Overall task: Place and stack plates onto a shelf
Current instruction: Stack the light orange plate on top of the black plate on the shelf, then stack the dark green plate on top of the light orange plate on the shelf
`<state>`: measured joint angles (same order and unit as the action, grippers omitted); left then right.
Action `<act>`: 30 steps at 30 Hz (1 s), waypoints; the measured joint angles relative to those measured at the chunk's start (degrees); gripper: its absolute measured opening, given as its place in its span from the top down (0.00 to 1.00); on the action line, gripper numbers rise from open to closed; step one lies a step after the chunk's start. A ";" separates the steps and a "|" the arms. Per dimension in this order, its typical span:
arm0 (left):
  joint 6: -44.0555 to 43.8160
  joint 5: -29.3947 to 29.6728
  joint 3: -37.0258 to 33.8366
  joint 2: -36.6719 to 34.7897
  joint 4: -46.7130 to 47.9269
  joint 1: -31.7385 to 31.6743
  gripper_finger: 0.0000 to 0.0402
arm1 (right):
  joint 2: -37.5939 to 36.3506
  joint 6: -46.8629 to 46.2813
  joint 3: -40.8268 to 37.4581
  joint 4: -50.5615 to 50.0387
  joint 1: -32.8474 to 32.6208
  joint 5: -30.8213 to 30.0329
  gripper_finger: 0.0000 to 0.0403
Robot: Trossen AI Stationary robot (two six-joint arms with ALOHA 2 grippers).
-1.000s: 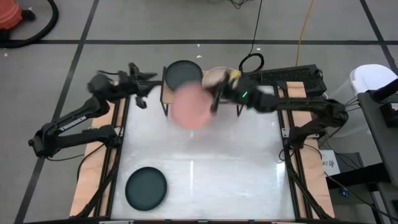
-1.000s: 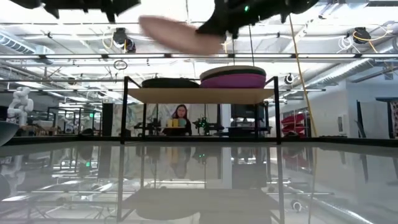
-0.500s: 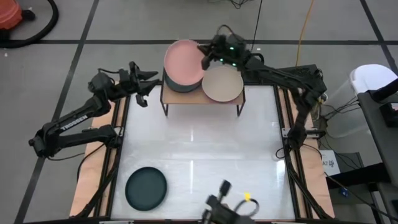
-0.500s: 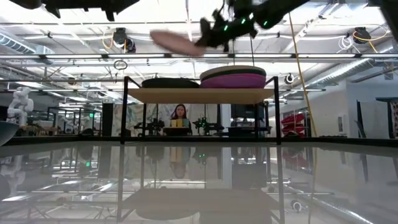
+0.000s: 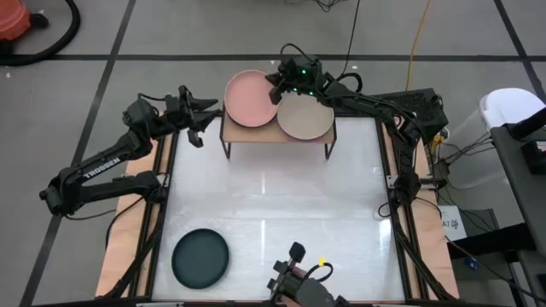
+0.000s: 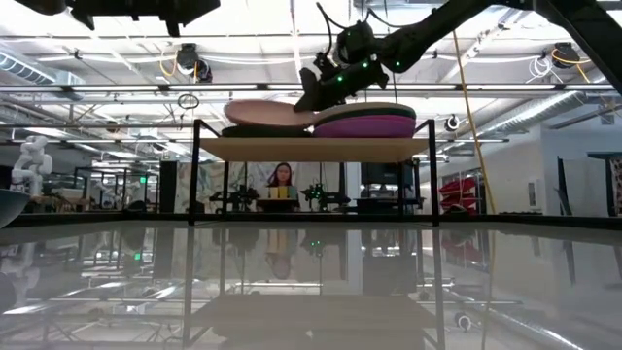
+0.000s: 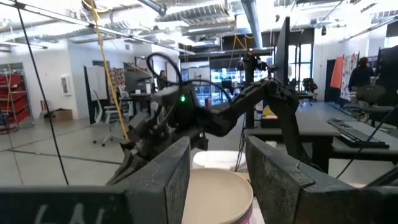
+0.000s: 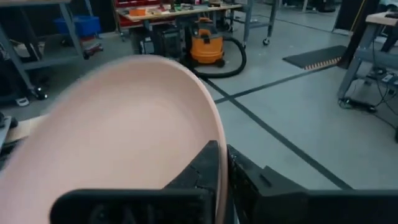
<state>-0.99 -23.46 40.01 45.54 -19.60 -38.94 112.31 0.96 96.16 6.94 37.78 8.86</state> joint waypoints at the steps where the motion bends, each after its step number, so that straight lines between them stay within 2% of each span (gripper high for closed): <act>1: 0.23 0.00 0.00 0.00 0.40 0.02 0.60 | -0.07 0.41 0.00 -0.25 -0.02 -0.02 0.95; 10: -0.63 0.00 0.00 -0.03 2.91 0.01 0.60 | -1.56 1.37 0.00 -1.16 -0.35 0.20 0.82; 13: -0.59 0.00 0.02 -0.13 8.70 0.02 0.60 | -3.80 1.30 0.00 -2.37 -0.38 1.13 0.76; 17: -0.67 -0.66 0.02 -0.08 21.11 0.99 0.60 | -8.99 1.38 0.00 -5.25 -0.66 7.06 0.69; 21: -4.06 -0.55 0.00 1.34 26.15 6.79 0.60 | -14.99 6.95 -0.02 -13.37 -2.44 12.01 0.67; 23: -3.72 -0.08 0.01 2.16 26.54 10.64 0.60 | -18.23 10.83 -1.49 -15.39 -4.30 12.14 0.67; 27: -0.65 4.07 0.04 4.36 31.92 16.55 0.60 | -26.10 14.91 -7.72 -14.38 -8.11 12.03 0.68; 30: -0.75 4.50 0.04 6.44 39.16 18.36 0.60 | -32.13 14.88 -14.52 -11.34 -10.59 8.94 0.68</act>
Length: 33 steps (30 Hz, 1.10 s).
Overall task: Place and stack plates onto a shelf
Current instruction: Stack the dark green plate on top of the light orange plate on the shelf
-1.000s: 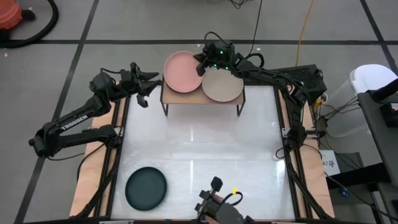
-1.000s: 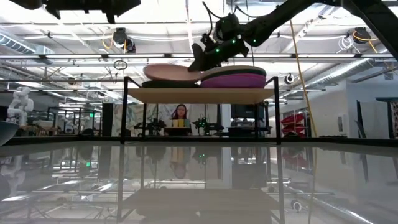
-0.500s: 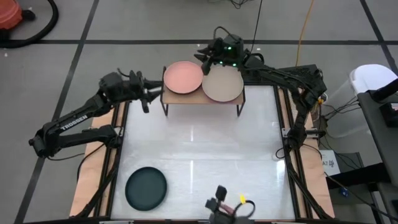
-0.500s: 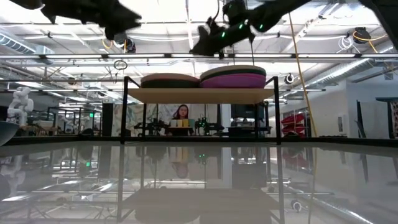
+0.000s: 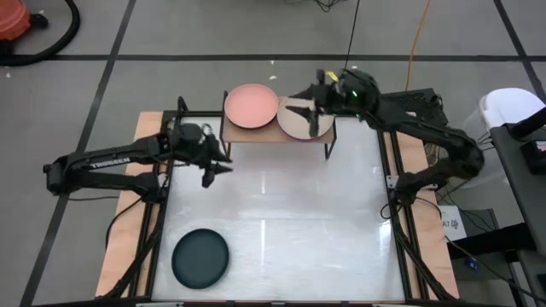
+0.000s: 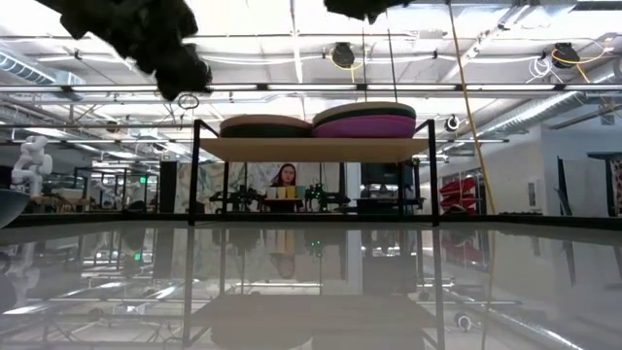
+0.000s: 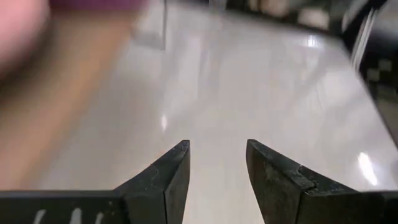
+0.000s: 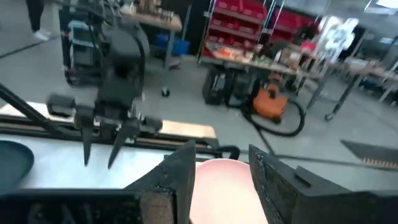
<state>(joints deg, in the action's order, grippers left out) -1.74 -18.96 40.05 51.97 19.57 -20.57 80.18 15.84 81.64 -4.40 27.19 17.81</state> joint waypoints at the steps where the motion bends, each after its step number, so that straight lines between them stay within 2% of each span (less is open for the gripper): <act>1: -0.42 0.00 0.00 0.97 2.56 0.42 0.60 | -1.90 -0.27 -2.83 2.17 -0.77 -0.86 0.68; 8: -0.90 -1.33 0.00 9.74 18.90 5.10 0.60 | -12.97 -0.58 -23.78 26.71 -4.87 -1.15 0.68; 13: -0.50 -7.04 0.00 15.31 23.20 10.11 0.60 | -17.42 -0.98 -32.96 39.17 -5.71 -1.30 0.68; 16: -1.12 -9.68 0.00 17.19 23.06 13.70 0.60 | -19.21 -2.99 -34.88 40.13 -5.71 -1.33 0.68; 21: -1.99 -9.85 0.00 20.49 22.45 20.87 0.60 | -20.56 -4.64 -35.31 38.49 -5.99 -1.34 0.68; 28: -6.47 -5.25 0.00 25.57 17.54 28.41 0.60 | -20.54 -4.64 -35.31 37.98 -7.18 -1.28 0.68; 33: -8.80 -4.96 0.00 28.20 15.60 32.09 0.60 | -20.54 -4.66 -35.30 37.55 -7.48 -1.29 0.68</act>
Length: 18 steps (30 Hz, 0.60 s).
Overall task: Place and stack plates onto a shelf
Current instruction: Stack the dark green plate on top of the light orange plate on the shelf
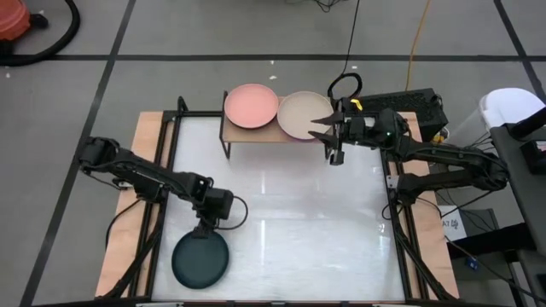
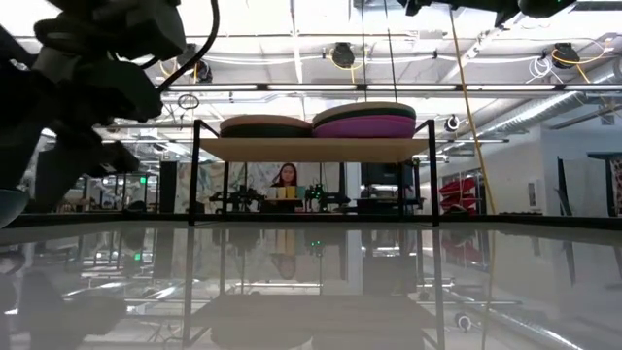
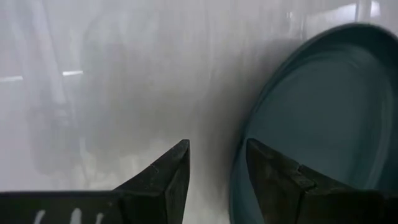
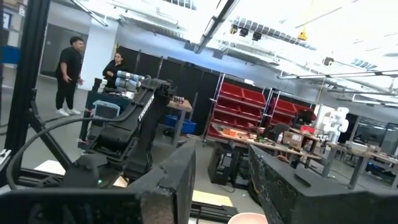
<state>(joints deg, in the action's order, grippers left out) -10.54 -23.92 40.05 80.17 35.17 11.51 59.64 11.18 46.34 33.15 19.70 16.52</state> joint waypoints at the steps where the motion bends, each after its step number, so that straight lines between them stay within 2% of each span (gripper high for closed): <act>1: -0.24 0.02 0.00 0.45 -0.11 0.62 0.60 | 0.00 0.00 0.00 -0.18 0.00 0.01 0.68; 5: -0.66 0.49 0.00 1.32 -1.07 2.70 0.60 | 0.02 -0.02 -0.01 -0.83 0.00 0.00 0.68; 10: -0.06 7.44 -0.05 2.85 -0.21 4.62 0.63 | 0.02 -0.44 0.00 -1.42 0.01 0.02 0.68; 12: 0.65 8.81 -0.07 3.78 0.14 4.89 0.70 | 0.02 -0.44 0.00 -1.60 0.02 0.02 0.68; 16: 2.50 8.31 1.29 4.03 2.85 4.15 0.94 | 0.02 0.02 0.01 -1.71 0.07 0.02 0.68; 18: 2.71 8.56 3.94 3.36 7.31 2.57 0.97 | 0.02 0.07 0.01 -1.46 0.07 0.02 0.68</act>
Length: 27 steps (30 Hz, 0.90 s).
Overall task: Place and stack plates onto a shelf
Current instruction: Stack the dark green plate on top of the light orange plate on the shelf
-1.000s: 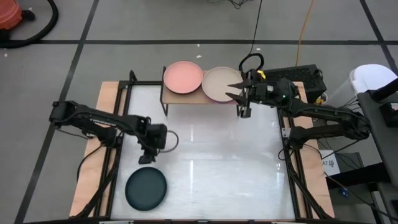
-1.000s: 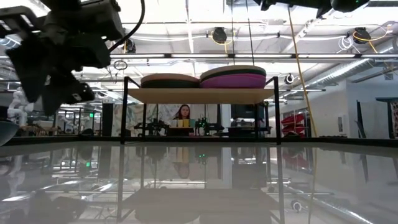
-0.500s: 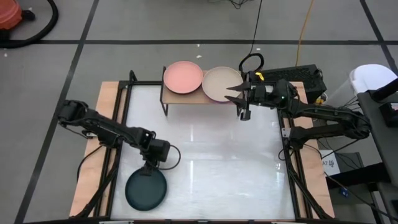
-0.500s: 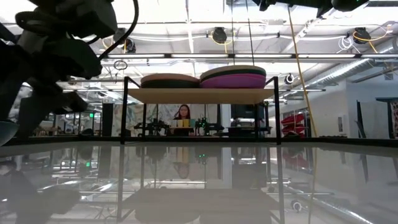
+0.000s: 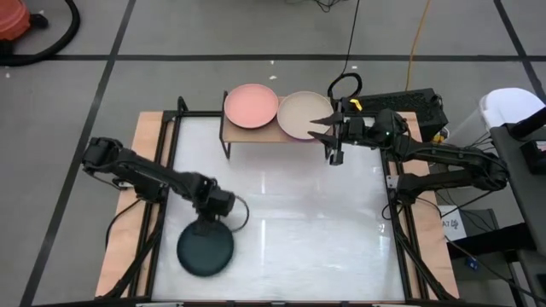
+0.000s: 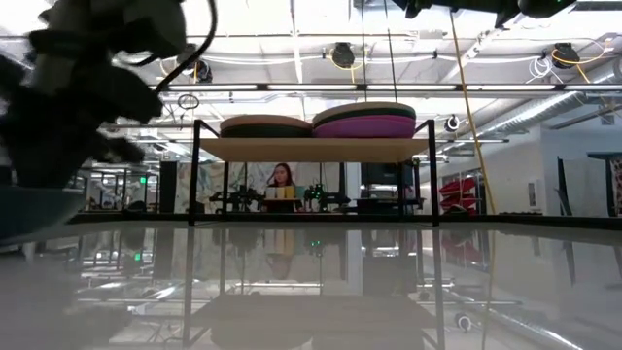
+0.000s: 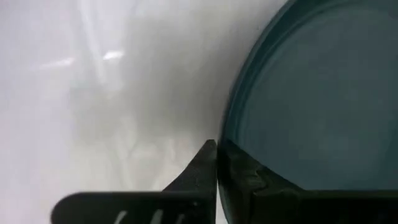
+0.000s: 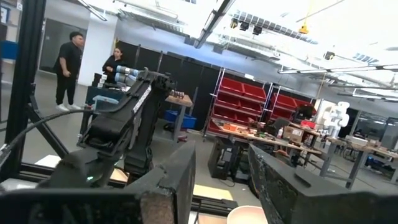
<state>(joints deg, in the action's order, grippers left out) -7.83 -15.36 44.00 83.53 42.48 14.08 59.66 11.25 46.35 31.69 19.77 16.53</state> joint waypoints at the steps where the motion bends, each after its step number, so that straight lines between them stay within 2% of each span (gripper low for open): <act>1: 0.43 1.12 1.83 -0.62 3.82 -1.05 0.98 | 0.00 0.09 0.00 0.17 0.00 0.00 0.68; 5: 5.96 8.23 12.99 -4.26 17.85 -6.73 0.98 | 0.00 0.24 0.00 0.13 -0.02 0.02 0.68; 8: 9.33 18.85 24.13 -7.47 26.54 -13.67 0.98 | 0.00 0.12 0.02 -0.52 0.00 0.04 0.68; 10: 9.29 27.22 32.19 -8.68 28.31 -20.23 0.98 | 0.00 -0.02 0.02 -1.13 0.00 0.04 0.68; 13: 10.55 30.42 41.74 -10.42 23.81 -32.19 0.98 | 0.00 -0.29 0.02 -1.21 -0.02 0.04 0.68; 15: 11.59 27.86 46.13 -10.64 16.61 -40.59 0.98 | 0.00 -0.91 0.02 -1.13 -0.02 0.05 0.68; 17: 12.64 20.89 49.16 -9.66 11.47 -48.95 0.98 | 0.00 -1.61 0.02 -0.86 -0.05 0.16 0.68; 20: 13.40 10.12 53.63 -5.29 10.72 -58.26 0.98 | -0.03 -2.76 0.02 -0.64 -0.07 0.24 0.68; 25: 15.04 -0.81 59.45 5.32 16.09 -66.03 0.98 | -0.11 -3.06 0.02 -0.65 -0.84 0.25 0.68; 27: 16.02 -3.02 61.10 9.26 18.82 -67.57 0.98 | -0.11 -3.06 0.02 -0.66 -1.28 0.24 0.68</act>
<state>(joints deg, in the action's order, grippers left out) 8.19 -18.38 105.10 92.80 61.30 -53.48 59.55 8.19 46.37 31.03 18.49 16.78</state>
